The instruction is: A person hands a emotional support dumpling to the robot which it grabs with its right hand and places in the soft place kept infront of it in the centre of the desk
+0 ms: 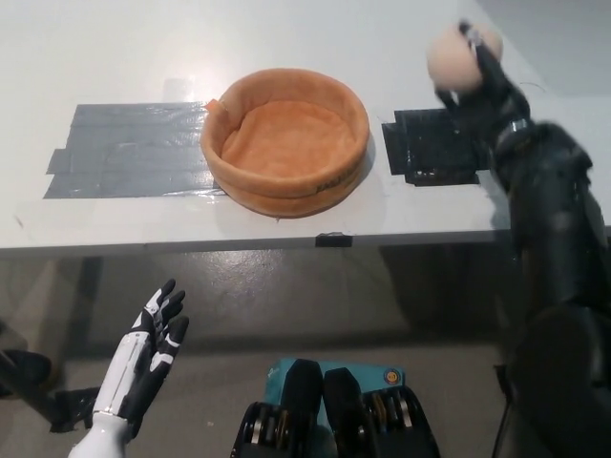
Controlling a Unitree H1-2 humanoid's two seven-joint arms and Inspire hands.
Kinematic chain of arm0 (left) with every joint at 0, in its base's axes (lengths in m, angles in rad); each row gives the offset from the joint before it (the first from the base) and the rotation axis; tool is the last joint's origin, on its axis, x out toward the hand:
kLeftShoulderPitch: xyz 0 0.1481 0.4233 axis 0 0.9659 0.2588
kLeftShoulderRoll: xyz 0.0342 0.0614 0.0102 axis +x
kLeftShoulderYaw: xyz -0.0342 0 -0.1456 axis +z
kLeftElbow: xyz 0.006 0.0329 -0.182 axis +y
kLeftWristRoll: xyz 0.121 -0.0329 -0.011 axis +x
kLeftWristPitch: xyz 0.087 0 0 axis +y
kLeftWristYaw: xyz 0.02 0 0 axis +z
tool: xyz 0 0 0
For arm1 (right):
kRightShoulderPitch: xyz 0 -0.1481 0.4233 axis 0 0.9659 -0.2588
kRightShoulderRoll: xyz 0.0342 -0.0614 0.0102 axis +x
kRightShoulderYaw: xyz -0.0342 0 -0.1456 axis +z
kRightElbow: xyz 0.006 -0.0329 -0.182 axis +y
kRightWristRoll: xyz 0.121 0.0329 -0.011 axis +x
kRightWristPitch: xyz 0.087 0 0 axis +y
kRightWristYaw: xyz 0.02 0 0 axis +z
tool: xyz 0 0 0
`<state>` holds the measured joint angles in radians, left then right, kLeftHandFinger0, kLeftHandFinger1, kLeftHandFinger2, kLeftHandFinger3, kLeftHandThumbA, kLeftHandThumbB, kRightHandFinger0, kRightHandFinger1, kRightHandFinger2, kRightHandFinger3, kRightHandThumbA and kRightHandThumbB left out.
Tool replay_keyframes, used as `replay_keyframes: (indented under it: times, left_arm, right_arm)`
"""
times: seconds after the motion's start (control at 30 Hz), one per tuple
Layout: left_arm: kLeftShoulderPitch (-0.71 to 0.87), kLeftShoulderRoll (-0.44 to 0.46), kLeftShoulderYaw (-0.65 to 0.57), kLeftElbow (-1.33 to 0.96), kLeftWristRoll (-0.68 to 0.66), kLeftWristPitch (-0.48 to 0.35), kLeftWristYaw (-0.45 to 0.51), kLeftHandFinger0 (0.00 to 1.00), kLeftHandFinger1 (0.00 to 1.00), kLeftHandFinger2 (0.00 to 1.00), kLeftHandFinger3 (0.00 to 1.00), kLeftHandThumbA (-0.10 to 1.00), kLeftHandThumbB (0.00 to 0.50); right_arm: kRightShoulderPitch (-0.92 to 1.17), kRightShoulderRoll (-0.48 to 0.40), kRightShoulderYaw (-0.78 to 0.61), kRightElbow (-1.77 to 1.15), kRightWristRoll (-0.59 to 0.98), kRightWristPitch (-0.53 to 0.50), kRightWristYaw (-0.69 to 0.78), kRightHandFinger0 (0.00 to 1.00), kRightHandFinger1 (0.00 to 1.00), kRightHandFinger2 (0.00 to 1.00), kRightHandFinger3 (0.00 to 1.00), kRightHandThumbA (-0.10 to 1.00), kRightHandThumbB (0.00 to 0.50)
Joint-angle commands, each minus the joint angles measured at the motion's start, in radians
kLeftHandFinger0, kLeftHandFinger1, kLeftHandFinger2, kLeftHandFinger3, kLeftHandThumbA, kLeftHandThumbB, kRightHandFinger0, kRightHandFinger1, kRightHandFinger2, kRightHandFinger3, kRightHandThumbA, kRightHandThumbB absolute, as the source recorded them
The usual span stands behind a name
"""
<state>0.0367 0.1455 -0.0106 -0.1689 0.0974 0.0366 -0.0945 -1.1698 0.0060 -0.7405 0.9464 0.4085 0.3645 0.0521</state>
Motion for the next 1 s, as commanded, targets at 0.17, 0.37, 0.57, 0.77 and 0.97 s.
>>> replay_keyframes:
  times: [0.17,0.37,0.57,0.77,0.97]
  left_arm:
    - [-0.016,0.018,-0.013,-0.028,0.016,-0.016,-0.008,1.0,1.0,1.0,1.0,0.87,0.078]
    - [-0.021,0.023,-0.015,-0.031,0.02,-0.008,-0.011,1.0,1.0,1.0,1.0,0.87,0.083]
    - [-0.025,0.024,-0.017,-0.036,0.013,-0.002,-0.015,1.0,1.0,1.0,1.0,0.87,0.089]
    - [-0.038,0.027,-0.023,-0.04,0.019,0.009,-0.019,1.0,1.0,1.0,1.0,0.88,0.089]
    - [-0.057,0.039,-0.031,-0.038,0.026,0.012,-0.025,1.0,1.0,1.0,1.0,0.9,0.1]
  right_arm:
    - [-0.132,0.089,0.222,-0.07,-0.02,-0.064,0.035,0.0,0.25,0.72,1.0,-0.1,0.071]
    - [-0.155,0.118,0.39,0.003,-0.117,-0.147,-0.03,0.0,0.41,0.92,1.0,-0.1,0.115]
    - [-0.178,0.123,0.603,0.197,-0.28,-0.342,-0.092,0.0,0.44,0.9,0.78,-0.1,0.133]
    - [-0.196,0.124,0.828,0.306,-0.453,-0.4,-0.25,0.1,0.64,1.0,0.89,-0.1,0.193]
    - [-0.184,0.096,0.992,0.317,-0.522,-0.427,-0.127,1.0,1.0,1.0,1.0,0.53,0.383]
